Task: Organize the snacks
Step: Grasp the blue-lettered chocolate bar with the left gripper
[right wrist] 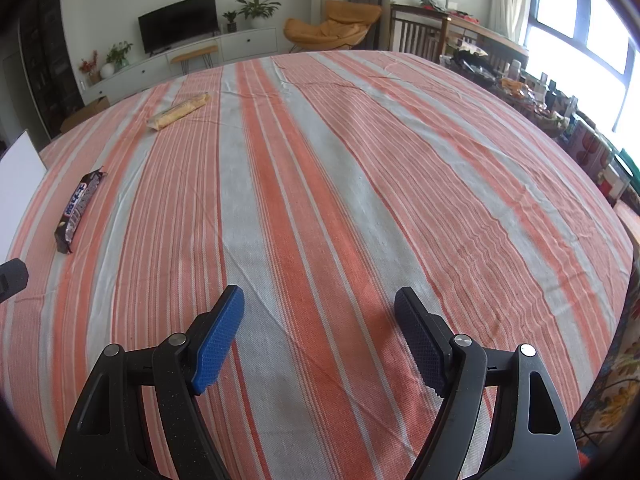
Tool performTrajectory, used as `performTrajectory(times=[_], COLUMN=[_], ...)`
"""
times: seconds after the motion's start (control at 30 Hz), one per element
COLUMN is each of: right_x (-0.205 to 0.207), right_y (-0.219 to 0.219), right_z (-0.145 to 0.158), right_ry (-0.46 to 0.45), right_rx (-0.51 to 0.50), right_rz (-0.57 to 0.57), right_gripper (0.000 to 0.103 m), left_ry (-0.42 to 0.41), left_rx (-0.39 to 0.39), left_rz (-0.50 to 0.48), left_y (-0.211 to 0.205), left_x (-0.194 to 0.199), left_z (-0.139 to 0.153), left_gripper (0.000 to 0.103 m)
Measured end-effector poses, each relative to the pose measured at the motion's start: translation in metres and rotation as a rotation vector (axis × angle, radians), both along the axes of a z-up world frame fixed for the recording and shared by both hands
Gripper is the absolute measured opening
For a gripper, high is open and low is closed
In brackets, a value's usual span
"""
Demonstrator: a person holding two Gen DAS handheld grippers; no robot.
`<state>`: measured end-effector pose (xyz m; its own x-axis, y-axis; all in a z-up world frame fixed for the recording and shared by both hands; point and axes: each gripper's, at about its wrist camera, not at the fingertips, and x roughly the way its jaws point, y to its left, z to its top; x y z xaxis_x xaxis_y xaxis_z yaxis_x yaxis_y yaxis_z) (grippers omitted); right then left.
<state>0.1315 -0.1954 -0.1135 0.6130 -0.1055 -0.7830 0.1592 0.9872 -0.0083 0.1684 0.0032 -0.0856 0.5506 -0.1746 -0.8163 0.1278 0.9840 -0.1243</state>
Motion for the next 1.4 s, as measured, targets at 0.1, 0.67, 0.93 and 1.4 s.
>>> performTrajectory(times=[0.1,0.67,0.93,1.4], right_x=[0.000,0.000,0.000,0.000], right_y=[0.000,0.001,0.000,-0.001], right_z=[0.000,0.000,0.000,-0.002], right_ry=[0.000,0.001,0.001,0.008], right_rx=[0.000,0.000,0.000,0.016], right_rz=[0.000,-0.001,-0.002,0.012], right_gripper=[0.080,0.081,0.081,0.085], left_ry=[0.002,0.071,0.036,-0.021], left_rx=[0.061,0.022,0.062,0.124], left_rz=[-0.014,0.078,0.092,0.126], left_y=[-0.012,0.040,0.054,0.052], left_x=[0.031,0.034,0.000,0.024], left_z=[0.002,-0.021,-0.032,-0.051], left_gripper=[0.101,0.017,0.072,0.102])
